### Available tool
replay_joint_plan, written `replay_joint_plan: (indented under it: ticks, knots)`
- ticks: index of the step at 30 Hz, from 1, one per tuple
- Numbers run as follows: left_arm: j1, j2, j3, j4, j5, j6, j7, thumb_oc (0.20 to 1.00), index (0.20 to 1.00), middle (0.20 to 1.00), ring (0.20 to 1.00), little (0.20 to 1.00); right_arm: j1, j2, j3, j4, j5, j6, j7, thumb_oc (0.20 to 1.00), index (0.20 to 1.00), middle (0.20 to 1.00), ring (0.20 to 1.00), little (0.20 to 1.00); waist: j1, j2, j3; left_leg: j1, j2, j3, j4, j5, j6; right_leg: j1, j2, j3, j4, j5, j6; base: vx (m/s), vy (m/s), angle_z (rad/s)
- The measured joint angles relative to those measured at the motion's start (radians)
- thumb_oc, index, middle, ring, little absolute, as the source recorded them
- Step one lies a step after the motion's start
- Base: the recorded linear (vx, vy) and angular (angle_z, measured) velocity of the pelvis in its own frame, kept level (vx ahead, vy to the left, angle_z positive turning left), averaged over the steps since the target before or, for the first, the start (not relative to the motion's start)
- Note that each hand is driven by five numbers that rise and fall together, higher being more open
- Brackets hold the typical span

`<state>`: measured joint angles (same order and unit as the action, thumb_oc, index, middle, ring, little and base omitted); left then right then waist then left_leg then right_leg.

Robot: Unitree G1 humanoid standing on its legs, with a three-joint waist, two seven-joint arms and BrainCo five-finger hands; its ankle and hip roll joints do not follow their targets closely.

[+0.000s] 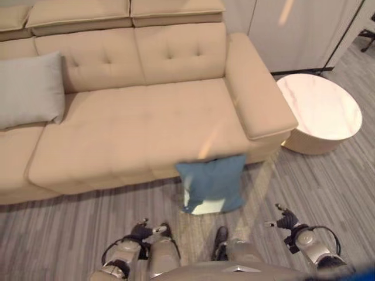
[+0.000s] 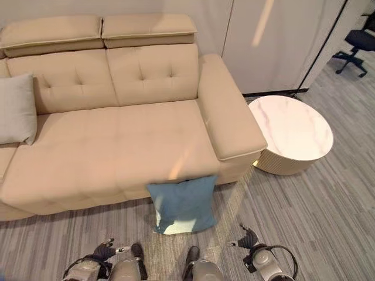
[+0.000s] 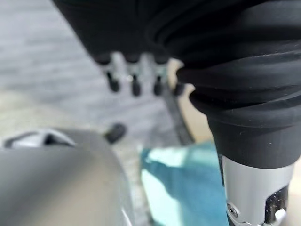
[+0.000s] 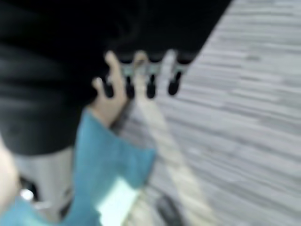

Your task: Pick up all the scattered cushions and arrange them neatly on the sofa.

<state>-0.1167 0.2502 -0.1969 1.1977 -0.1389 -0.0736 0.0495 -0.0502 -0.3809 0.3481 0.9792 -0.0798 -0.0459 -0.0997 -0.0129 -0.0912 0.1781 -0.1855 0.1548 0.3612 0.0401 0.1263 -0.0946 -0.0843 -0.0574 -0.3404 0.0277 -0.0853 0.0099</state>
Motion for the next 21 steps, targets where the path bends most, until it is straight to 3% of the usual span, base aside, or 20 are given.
replay_joint_plan:
  ticks: [1,3,5,7,9,12,14,15,17,19,20,21]
  knots:
    - [0.019,0.001,0.01,0.002,0.0,0.0,-0.001,1.0,1.0,1.0,1.0,1.0,-0.002,0.012,0.0,0.0,0.0,-0.001,0.0,1.0,1.0,1.0,1.0,1.0,0.008,-0.001,-0.002,0.019,-0.003,-0.035,-0.023,-0.003,0.004,0.011,0.027,0.01,-0.027,0.004,0.007,0.23,0.177,-0.35]
    - [0.027,0.01,0.023,0.008,-0.003,0.004,0.0,1.0,1.0,1.0,1.0,1.0,-0.005,0.02,0.0,-0.001,0.0,-0.002,0.0,1.0,1.0,1.0,1.0,1.0,0.007,-0.012,-0.001,0.041,-0.023,-0.052,-0.009,-0.006,0.009,0.015,0.033,0.008,-0.025,0.005,0.004,0.18,0.138,-0.37]
    - [0.049,0.009,0.024,0.015,-0.002,0.005,-0.001,1.0,1.0,1.0,1.0,1.0,0.006,0.016,-0.001,-0.003,-0.001,-0.002,0.001,1.0,1.0,1.0,1.0,1.0,0.012,-0.009,-0.012,0.097,-0.055,-0.047,0.001,-0.025,0.036,0.008,0.035,0.021,0.007,0.005,0.002,0.11,0.12,-0.48]
    - [0.055,0.01,0.03,0.018,-0.002,0.006,0.0,1.0,1.0,1.0,1.0,1.0,0.011,0.015,0.0,-0.003,-0.001,-0.002,0.002,1.0,1.0,1.0,1.0,1.0,0.011,0.009,-0.023,0.118,-0.061,-0.045,-0.012,-0.086,0.085,-0.027,0.037,0.021,0.073,0.004,0.001,0.1,0.134,-0.31]
    - [0.038,0.039,0.032,0.023,-0.003,0.007,0.001,1.0,1.0,1.0,1.0,1.0,0.008,0.031,0.018,-0.008,-0.002,0.0,0.007,1.0,1.0,1.0,1.0,1.0,0.006,-0.02,-0.016,0.125,-0.095,-0.039,-0.018,-0.117,0.127,-0.126,-0.027,0.061,0.288,-0.046,0.029,0.1,0.043,0.0]
    - [0.02,0.046,0.041,0.012,-0.007,0.003,0.004,1.0,1.0,1.0,1.0,1.0,0.005,0.026,0.02,-0.033,-0.001,-0.001,0.012,1.0,1.0,1.0,1.0,1.0,0.004,0.0,-0.012,0.138,-0.112,-0.04,-0.013,-0.139,0.142,-0.142,-0.087,0.14,0.333,-0.07,0.06,0.15,-0.067,0.08]
    - [0.016,0.055,0.041,0.013,-0.009,0.001,0.006,1.0,1.0,1.0,1.0,1.0,-0.013,0.029,0.02,-0.059,-0.001,-0.004,0.012,1.0,1.0,1.0,1.0,1.0,0.007,0.007,-0.011,0.138,-0.116,-0.047,-0.022,-0.127,0.139,-0.147,-0.142,0.182,0.285,-0.05,0.104,0.04,-0.091,-0.09]
    - [0.006,0.06,0.041,0.013,-0.009,0.002,0.015,1.0,1.0,1.0,1.0,1.0,-0.029,0.028,0.019,-0.085,-0.001,-0.006,0.012,1.0,1.0,1.0,1.0,1.0,0.004,0.001,-0.005,0.133,-0.122,-0.053,-0.028,-0.123,0.139,-0.149,-0.184,0.192,0.22,-0.017,0.154,0.04,-0.129,0.02]
    - [-0.004,0.052,0.04,0.013,-0.009,0.001,0.024,1.0,1.0,1.0,1.0,1.0,-0.036,0.028,0.02,-0.106,-0.002,-0.006,0.012,1.0,1.0,1.0,1.0,1.0,0.003,0.018,0.011,0.133,-0.119,-0.076,-0.038,-0.115,0.134,-0.142,-0.206,0.219,0.088,0.052,0.19,0.04,-0.153,0.32]
    - [-0.024,0.058,0.04,0.007,-0.01,-0.002,0.024,1.0,1.0,1.0,1.0,1.0,-0.031,0.028,0.02,-0.117,-0.002,-0.005,0.012,1.0,1.0,1.0,1.0,1.0,-0.001,0.001,0.022,0.14,-0.128,-0.105,-0.038,-0.104,0.119,-0.112,-0.208,0.222,0.024,0.107,0.189,-0.01,-0.121,0.74]
    - [-0.024,0.056,0.04,-0.007,-0.01,-0.008,0.025,1.0,1.0,1.0,1.0,1.0,-0.023,0.026,0.021,-0.114,-0.002,-0.004,0.014,1.0,1.0,1.0,1.0,1.0,0.0,-0.009,0.034,0.149,-0.133,-0.129,-0.036,-0.105,0.104,-0.099,-0.202,0.23,0.028,0.192,0.143,-0.03,-0.162,0.59]
    - [-0.019,0.044,0.037,-0.015,-0.01,-0.012,0.026,1.0,1.0,1.0,1.0,1.0,-0.027,0.018,0.02,-0.111,-0.002,-0.003,0.014,1.0,1.0,1.0,1.0,1.0,0.011,0.009,0.04,0.146,-0.11,-0.133,-0.03,-0.102,0.099,-0.094,-0.181,0.216,0.031,0.186,0.143,-0.06,-0.185,0.36]
